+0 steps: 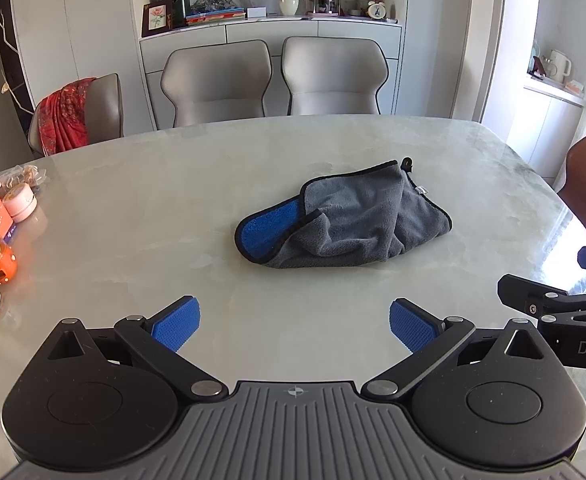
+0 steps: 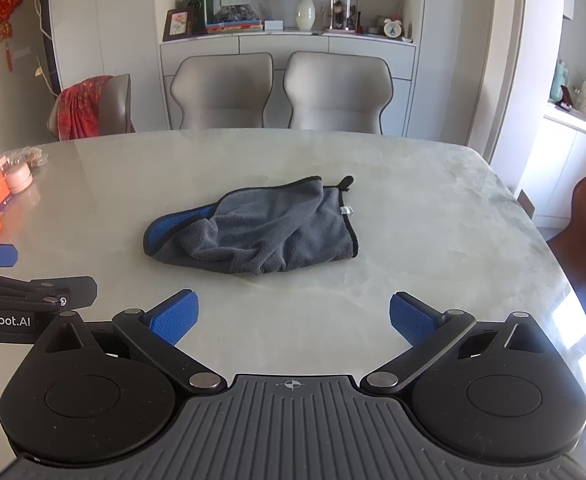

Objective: Fold towel
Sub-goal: 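Move both grippers toward the crumpled grey towel on the table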

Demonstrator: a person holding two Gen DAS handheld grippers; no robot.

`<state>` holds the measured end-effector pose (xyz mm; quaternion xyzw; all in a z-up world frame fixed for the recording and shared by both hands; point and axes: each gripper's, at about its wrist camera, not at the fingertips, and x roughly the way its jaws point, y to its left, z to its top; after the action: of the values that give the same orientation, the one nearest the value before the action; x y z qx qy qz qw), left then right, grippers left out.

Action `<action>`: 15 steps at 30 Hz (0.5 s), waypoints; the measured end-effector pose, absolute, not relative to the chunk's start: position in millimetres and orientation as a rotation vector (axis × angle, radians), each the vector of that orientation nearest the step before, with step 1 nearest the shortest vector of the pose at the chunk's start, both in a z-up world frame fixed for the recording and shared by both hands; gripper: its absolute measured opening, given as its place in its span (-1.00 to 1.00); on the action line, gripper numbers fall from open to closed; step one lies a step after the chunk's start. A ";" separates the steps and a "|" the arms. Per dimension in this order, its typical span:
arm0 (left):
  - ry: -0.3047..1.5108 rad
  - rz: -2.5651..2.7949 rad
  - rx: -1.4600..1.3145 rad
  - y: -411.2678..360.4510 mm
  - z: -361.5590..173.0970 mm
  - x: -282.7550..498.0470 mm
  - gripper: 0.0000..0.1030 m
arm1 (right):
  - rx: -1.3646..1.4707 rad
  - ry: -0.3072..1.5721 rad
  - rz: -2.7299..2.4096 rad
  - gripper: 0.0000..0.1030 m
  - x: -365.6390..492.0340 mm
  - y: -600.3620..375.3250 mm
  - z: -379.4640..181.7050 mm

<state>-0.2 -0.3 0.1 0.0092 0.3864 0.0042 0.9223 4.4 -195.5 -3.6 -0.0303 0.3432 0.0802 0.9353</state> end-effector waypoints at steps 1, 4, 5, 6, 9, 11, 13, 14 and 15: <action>0.795 0.010 0.020 -0.9 0.3 -0.5 1.00 | -0.060 0.704 0.164 1.00 4.8 -195.7 -3.9; 0.800 0.013 0.024 -2.7 1.0 -1.4 1.00 | -0.053 0.710 0.164 1.00 6.1 -196.3 -4.7; 0.801 0.014 0.025 -3.3 1.2 -1.7 1.00 | -0.051 0.713 0.164 1.00 6.5 -196.5 -5.0; 0.803 0.015 0.027 -3.9 1.4 -2.0 1.00 | -0.049 0.715 0.164 1.00 6.9 -196.7 -5.2; 0.813 0.007 0.032 -3.8 -0.7 2.5 1.00 | -0.047 0.710 0.159 1.00 5.3 -196.8 -3.2; 0.810 0.008 0.035 -4.6 -4.1 3.1 1.00 | -0.044 0.725 0.162 1.00 11.8 -200.1 -5.6; 0.808 0.003 0.020 1.2 -3.9 0.9 1.00 | -0.059 0.715 0.153 1.00 5.3 -194.0 -2.5; 0.809 0.003 0.020 1.4 -4.1 1.3 1.00 | -0.059 0.717 0.154 1.00 5.6 -194.3 -3.0; 0.810 0.004 0.019 1.4 -4.3 1.7 1.00 | -0.059 0.719 0.156 1.00 6.0 -194.6 -3.6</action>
<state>1.7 1.4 -4.3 0.0093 0.3938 0.0018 0.9191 6.0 -194.6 -3.6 -0.0290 0.3515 0.0761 0.9326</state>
